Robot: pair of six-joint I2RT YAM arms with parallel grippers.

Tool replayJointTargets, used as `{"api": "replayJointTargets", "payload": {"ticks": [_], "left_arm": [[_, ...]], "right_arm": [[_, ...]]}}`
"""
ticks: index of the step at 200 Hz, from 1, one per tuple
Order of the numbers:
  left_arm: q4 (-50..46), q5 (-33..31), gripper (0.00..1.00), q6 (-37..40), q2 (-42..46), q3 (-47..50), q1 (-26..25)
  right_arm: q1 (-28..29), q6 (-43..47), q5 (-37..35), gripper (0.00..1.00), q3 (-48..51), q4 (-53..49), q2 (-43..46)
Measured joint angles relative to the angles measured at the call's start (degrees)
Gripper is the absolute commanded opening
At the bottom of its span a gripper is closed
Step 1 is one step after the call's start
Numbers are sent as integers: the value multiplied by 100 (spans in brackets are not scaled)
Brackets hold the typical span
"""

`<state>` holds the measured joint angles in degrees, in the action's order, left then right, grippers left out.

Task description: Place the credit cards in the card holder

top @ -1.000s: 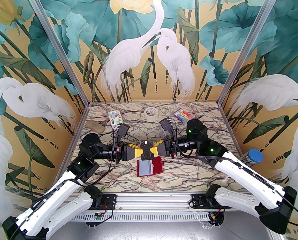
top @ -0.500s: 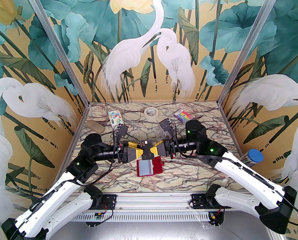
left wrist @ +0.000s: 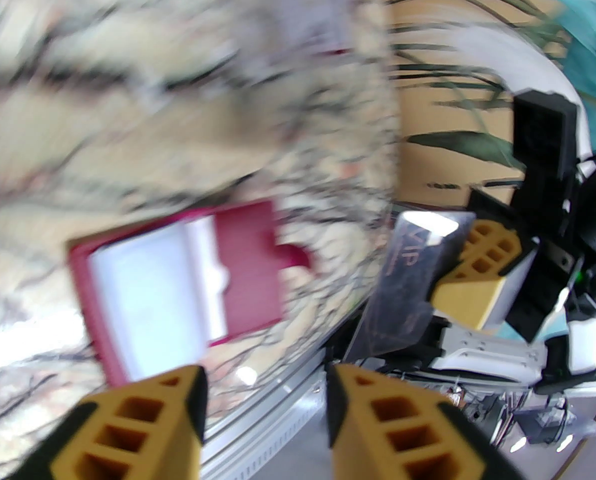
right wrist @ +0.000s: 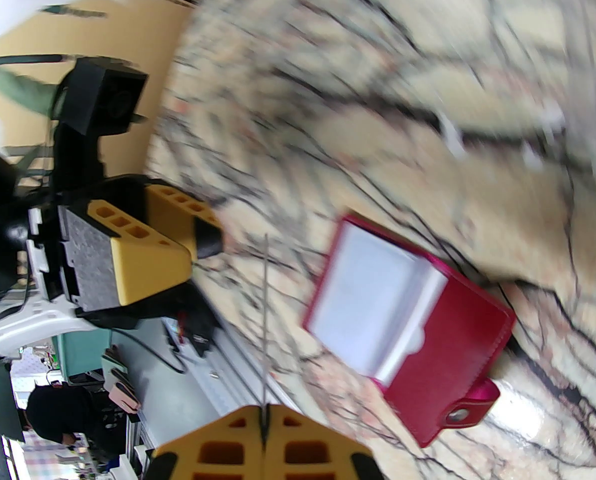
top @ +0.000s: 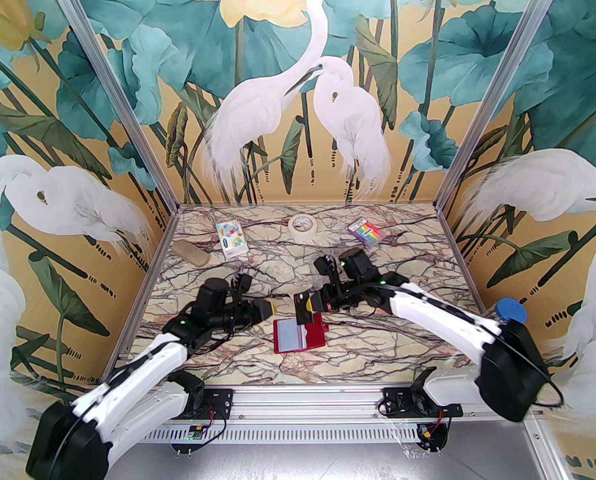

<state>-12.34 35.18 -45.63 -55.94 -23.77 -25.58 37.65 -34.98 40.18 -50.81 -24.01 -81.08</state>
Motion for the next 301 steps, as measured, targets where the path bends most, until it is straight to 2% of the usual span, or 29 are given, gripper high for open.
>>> {"api": "replayJointTargets", "payload": {"ticks": [45,78,147,301], "left_arm": [[610,-57,18,-24,-1038,114,-413],[844,-149,15,-22,-1585,114,-520],[925,-304,11,31,-1657,118,-520],[979,-448,9,79,-2116,166,-525]], "right_arm": [[-2,-175,-146,0,151,111,-511],[0,-319,-164,0,304,291,-752],[55,-549,-140,0,503,702,-872],[179,-704,-140,0,734,1099,-990]]}}
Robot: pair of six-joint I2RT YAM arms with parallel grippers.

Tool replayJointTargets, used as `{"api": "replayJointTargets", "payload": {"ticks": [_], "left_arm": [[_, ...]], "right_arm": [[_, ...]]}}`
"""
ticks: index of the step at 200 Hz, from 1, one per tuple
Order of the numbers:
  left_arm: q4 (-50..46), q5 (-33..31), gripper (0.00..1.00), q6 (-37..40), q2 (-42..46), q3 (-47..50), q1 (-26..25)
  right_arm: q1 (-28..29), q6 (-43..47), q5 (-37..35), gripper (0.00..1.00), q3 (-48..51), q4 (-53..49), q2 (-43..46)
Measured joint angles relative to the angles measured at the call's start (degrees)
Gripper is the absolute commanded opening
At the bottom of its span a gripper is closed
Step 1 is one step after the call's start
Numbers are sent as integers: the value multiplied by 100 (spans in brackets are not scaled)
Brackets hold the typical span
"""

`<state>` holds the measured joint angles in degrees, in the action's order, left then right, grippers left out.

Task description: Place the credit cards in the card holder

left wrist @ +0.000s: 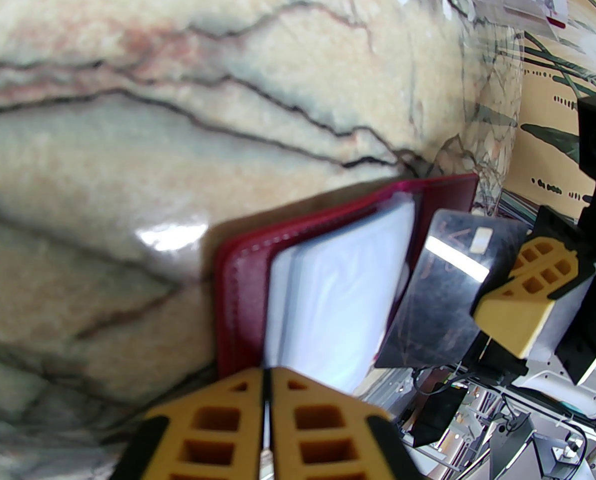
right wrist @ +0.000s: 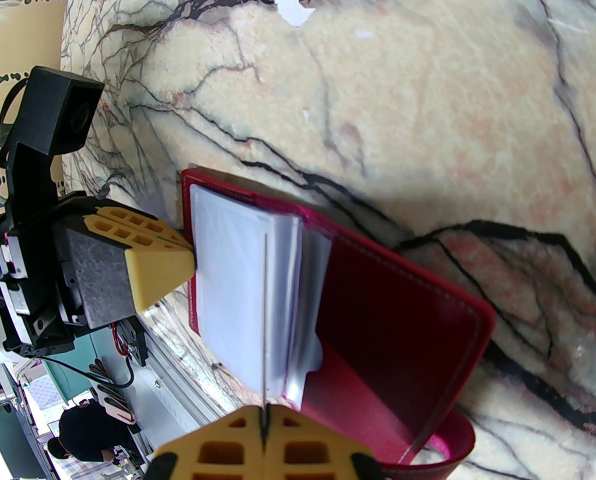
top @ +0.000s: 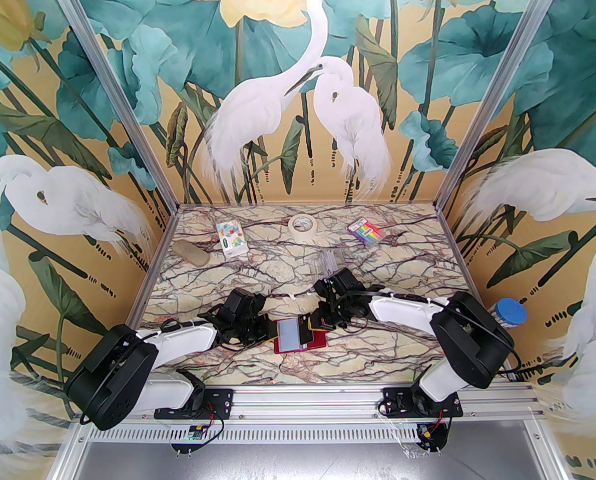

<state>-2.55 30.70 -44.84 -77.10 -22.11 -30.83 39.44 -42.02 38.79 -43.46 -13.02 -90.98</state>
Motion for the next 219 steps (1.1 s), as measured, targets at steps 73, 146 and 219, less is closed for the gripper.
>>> {"api": "replayJointTargets", "payload": {"ticks": [73,146,219], "left_arm": [[155,22,8,4,-101,0,-11],[129,4,9,111,-96,-2,-11],[-822,-463,16,378,221,-260,-42]], "right_arm": [[-2,-4,0,0,105,48,-70],[-2,-44,22,0,144,157,-96],[0,-46,24,0,144,195,-195]]}}
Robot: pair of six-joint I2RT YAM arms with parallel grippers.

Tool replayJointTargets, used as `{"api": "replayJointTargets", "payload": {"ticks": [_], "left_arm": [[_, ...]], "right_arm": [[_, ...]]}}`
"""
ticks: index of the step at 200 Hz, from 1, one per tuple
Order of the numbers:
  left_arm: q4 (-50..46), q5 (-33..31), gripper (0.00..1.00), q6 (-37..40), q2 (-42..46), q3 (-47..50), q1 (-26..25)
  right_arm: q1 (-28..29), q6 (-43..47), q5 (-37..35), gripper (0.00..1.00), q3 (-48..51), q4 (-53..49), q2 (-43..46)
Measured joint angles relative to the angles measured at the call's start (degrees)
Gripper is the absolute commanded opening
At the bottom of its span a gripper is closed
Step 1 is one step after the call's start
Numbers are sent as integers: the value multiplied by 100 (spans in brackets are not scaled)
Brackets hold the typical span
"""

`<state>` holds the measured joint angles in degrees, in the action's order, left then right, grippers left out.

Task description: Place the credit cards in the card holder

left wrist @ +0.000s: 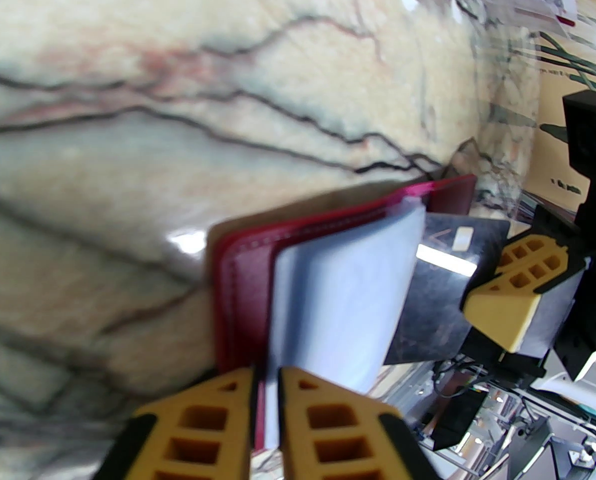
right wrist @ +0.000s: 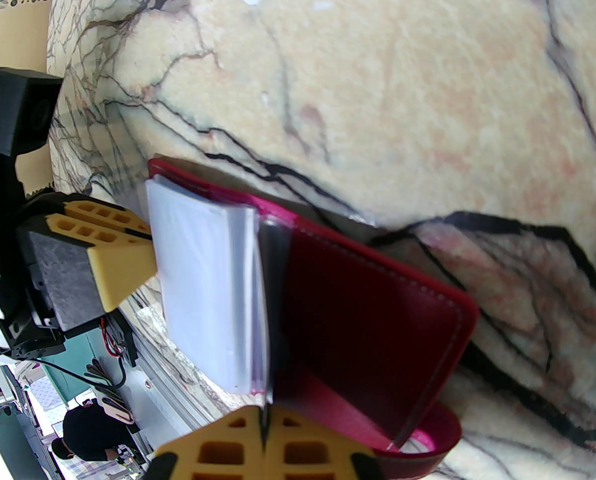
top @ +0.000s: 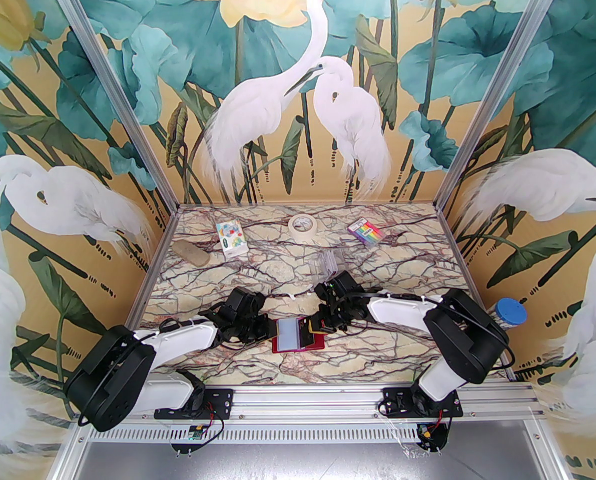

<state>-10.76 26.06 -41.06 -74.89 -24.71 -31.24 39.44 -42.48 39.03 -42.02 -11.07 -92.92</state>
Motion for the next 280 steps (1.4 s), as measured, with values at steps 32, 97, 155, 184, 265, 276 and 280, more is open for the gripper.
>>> {"api": "replayJointTargets", "payload": {"ticks": [32,97,155,184,265,276,280], "left_arm": [[-179,-96,11,57,42,-11,-2],[-210,-133,6,59,-17,-22,-33],[-234,-133,4,59,-55,-59,-35],[-234,-133,3,59,-55,-59,-39],[-234,-133,3,61,-61,-59,-39],[-234,-133,3,61,-63,-59,-39],[-234,-131,3,61,-70,-61,-39]], "right_arm": [[11,0,-2,0,0,22,0],[11,-57,-4,0,-2,17,264],[35,-131,-2,0,-9,24,332],[35,-160,-2,0,-9,96,203],[68,-256,0,0,-9,234,109],[74,-256,0,0,-7,236,109],[76,-256,0,0,-7,236,109]]}}
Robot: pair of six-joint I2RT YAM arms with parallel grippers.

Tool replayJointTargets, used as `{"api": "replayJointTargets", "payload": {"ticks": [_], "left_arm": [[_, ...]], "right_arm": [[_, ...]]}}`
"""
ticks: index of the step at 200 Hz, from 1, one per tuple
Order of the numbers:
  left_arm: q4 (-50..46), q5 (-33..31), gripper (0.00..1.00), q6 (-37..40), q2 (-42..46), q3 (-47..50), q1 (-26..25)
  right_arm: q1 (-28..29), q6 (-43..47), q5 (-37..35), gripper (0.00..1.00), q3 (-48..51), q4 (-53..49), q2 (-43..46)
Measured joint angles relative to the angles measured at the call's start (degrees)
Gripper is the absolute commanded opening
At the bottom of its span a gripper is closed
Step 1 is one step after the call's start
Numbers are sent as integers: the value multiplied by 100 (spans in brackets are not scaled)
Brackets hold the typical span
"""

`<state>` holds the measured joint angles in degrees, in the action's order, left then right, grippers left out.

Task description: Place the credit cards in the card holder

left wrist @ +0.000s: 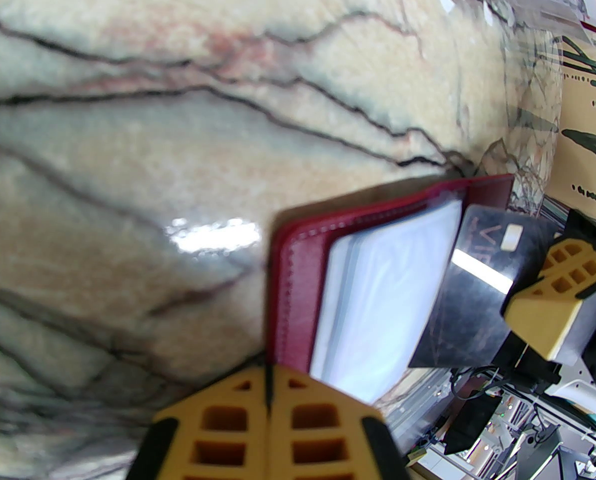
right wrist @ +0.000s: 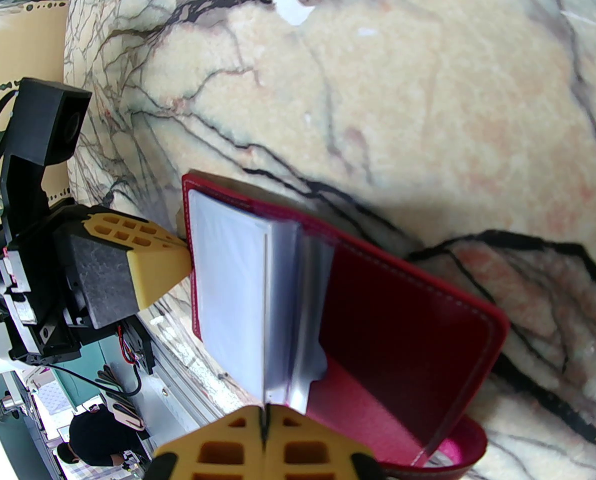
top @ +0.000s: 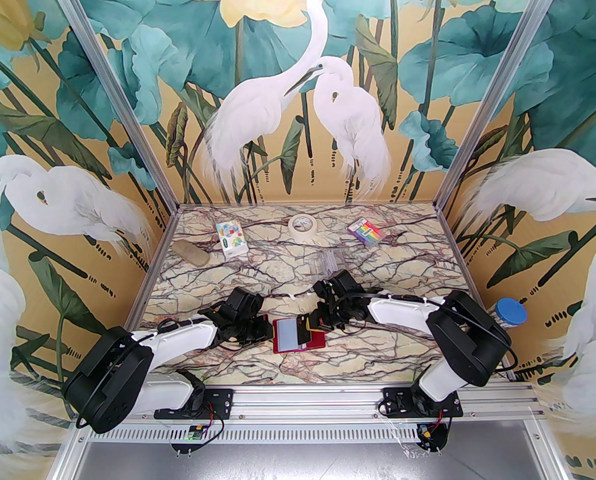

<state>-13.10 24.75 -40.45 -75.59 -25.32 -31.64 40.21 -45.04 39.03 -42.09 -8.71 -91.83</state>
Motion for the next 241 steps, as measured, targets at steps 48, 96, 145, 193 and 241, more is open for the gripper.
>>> {"api": "replayJointTargets", "payload": {"ticks": [48,96,145,193,241], "left_arm": [[0,2,2,0,-28,-24,-7],[0,-2,2,0,-28,-24,-15],[0,-2,2,0,-31,-26,-15],[0,2,2,4,-61,-46,-15],[0,2,2,20,-66,-46,-15]], "right_arm": [[24,-2,0,0,0,24,-70],[24,-4,-2,0,37,61,-74],[24,-4,-4,0,59,85,-74],[24,-4,-4,0,79,85,-87],[24,-4,0,0,81,109,-142]]}}
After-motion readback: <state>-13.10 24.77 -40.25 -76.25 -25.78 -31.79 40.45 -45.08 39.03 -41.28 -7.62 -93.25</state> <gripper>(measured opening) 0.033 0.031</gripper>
